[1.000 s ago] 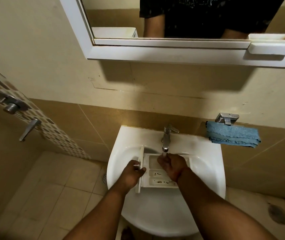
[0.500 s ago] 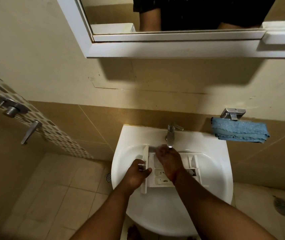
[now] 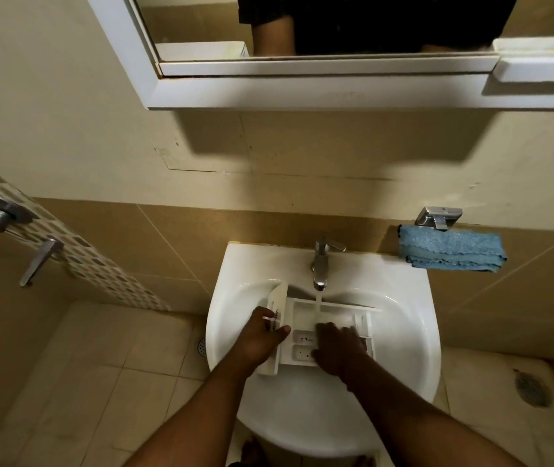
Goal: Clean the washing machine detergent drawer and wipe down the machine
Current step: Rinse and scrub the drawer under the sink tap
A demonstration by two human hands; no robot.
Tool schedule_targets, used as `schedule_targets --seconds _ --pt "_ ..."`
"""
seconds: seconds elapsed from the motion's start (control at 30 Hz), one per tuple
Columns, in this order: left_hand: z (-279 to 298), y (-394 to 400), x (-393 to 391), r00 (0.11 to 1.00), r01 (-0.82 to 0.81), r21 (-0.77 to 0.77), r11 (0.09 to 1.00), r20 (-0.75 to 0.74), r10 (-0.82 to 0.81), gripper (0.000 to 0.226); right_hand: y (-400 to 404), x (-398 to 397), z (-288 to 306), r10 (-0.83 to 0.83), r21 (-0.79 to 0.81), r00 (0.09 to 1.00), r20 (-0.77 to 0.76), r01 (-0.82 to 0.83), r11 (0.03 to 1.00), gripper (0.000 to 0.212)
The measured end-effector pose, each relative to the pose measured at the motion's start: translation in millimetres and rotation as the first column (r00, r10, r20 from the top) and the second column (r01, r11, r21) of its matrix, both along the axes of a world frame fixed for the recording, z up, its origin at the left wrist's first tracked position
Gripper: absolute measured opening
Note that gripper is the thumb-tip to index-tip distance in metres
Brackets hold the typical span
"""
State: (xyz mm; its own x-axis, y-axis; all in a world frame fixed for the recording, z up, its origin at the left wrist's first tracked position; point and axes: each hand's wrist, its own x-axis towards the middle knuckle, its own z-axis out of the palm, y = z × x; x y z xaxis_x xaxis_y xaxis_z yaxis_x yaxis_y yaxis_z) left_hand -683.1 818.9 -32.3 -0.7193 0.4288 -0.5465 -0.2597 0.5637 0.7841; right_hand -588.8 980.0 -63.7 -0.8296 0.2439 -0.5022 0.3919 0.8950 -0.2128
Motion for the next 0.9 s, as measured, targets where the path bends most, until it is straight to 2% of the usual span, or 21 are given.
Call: schedule_targets --seconds 0.07,0.13,0.2,0.27,0.33,0.4,0.47,0.5,0.57,0.6,0.67,0.73,0.77,0.8,0.83,0.87,0.9 --pt "1 0 1 1.0 -0.001 -0.011 1.0 -0.019 0.001 0.038 -22 -17 6 0.038 -0.164 0.994 -0.1 -0.054 0.985 0.053" --pt "2 0 1 1.0 -0.004 -0.011 1.0 -0.013 0.004 0.038 -19 -17 7 0.029 -0.238 0.995 -0.097 -0.051 0.97 0.059" --pt "2 0 2 1.0 -0.005 0.001 1.0 0.007 0.005 0.037 2 -3 2 -0.027 -0.147 1.0 -0.01 0.025 0.989 0.06" --pt "2 0 1 1.0 0.002 0.003 1.0 0.01 -0.002 0.037 21 9 -6 -0.105 0.035 0.991 0.085 0.102 0.994 0.049" --pt "2 -1 1 1.0 0.006 -0.002 1.0 0.008 -0.006 0.038 22 5 -8 -0.114 0.081 0.983 0.145 0.103 0.991 0.049" --pt "1 0 1 1.0 0.002 0.001 1.0 -0.003 -0.002 0.038 5 -11 -5 -0.039 -0.063 0.996 0.079 0.044 0.997 0.057" --pt "1 0 2 1.0 0.009 -0.002 1.0 -0.019 -0.009 0.038 -13 -22 -1 -0.035 -0.291 0.999 -0.04 0.021 0.956 0.064" --pt "0 0 2 1.0 0.014 -0.007 1.0 -0.025 -0.014 0.038 -17 -22 2 -0.035 -0.346 0.998 -0.061 0.012 0.938 0.066" --pt "-1 -1 2 1.0 0.01 -0.01 1.0 -0.011 -0.01 0.038 -8 -15 4 -0.004 -0.275 1.0 -0.028 -0.004 0.961 0.07" --pt "-1 -2 2 1.0 0.005 -0.008 1.0 -0.001 -0.005 0.038 1 -9 1 -0.037 -0.212 0.999 0.018 0.04 0.976 0.069" --pt "0 -1 1 1.0 0.001 -0.005 1.0 0.007 -0.001 0.038 24 -3 -2 -0.131 -0.09 0.982 0.138 0.144 0.985 0.052" --pt "1 -1 0 1.0 0.007 -0.011 1.0 0.006 -0.007 0.039 40 -8 0 -0.164 -0.063 0.986 0.033 0.166 0.984 0.033" --pt "2 0 1 1.0 0.012 -0.013 1.0 0.001 -0.012 0.039 42 -14 5 -0.247 -0.099 0.965 -0.086 0.239 0.966 0.025" --pt "2 0 0 1.0 0.015 -0.014 1.0 -0.004 -0.015 0.039 39 -20 7 -0.357 -0.219 0.917 -0.178 0.317 0.923 0.019" --pt "3 1 0 1.0 0.015 -0.013 1.0 -0.005 -0.015 0.039 32 -30 9 -0.517 -0.381 0.828 -0.216 0.416 0.826 0.014" --pt "3 1 1 1.0 0.013 -0.008 1.0 -0.001 -0.013 0.038 22 -37 17 -0.599 -0.491 0.769 -0.223 0.442 0.751 0.011" --pt "3 1 1 1.0 0.009 -0.001 1.0 0.002 -0.009 0.038 14 -43 28 -0.627 -0.603 0.74 -0.245 0.39 0.696 0.009"
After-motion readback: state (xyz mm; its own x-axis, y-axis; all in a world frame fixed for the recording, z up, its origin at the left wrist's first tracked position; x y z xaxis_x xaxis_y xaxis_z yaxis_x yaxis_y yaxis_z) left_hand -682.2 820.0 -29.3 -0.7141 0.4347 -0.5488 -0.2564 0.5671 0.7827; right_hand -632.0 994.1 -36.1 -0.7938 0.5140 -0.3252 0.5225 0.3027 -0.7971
